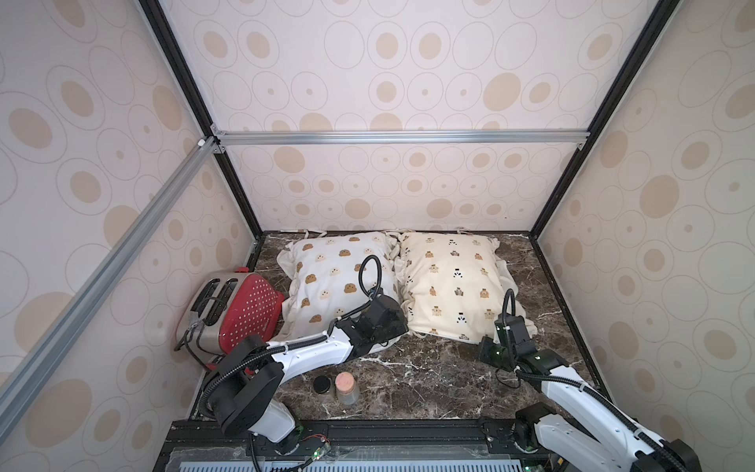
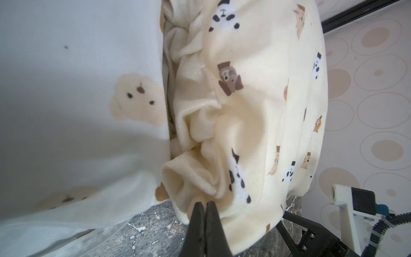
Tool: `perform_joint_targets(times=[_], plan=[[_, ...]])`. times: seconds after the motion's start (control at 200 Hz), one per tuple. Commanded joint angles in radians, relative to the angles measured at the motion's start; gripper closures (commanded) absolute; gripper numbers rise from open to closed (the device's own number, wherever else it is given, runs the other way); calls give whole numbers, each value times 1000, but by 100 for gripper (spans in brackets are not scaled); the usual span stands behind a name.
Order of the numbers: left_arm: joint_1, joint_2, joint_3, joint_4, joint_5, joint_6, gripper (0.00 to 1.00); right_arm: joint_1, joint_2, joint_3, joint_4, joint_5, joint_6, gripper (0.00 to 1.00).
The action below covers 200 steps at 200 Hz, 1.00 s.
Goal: Zip up pillowcases
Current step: Zip the zipper on the pillowcase.
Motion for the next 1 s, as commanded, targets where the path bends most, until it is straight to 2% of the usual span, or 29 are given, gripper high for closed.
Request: perform_joint_targets(times=[0.0, 0.371, 0.596, 0.666, 0.876, 0.997], plan=[[39, -30, -8, -28, -62, 19, 100, -53, -18, 18, -106, 82, 35, 100], [72, -27, -9, -28, -62, 27, 100, -140, -37, 13, -128, 37, 33, 100], [70, -4, 0, 25, 13, 10, 100, -140, -12, 23, -54, -159, -51, 100], [64, -5, -2, 36, 22, -5, 100, -140, 9, 42, -82, -166, -67, 100], [51, -18, 14, 36, 20, -21, 100, -102, 49, 98, -152, -196, -124, 100], [49, -25, 23, 35, 15, -27, 100, -33, 55, 141, -185, -134, -140, 100]])
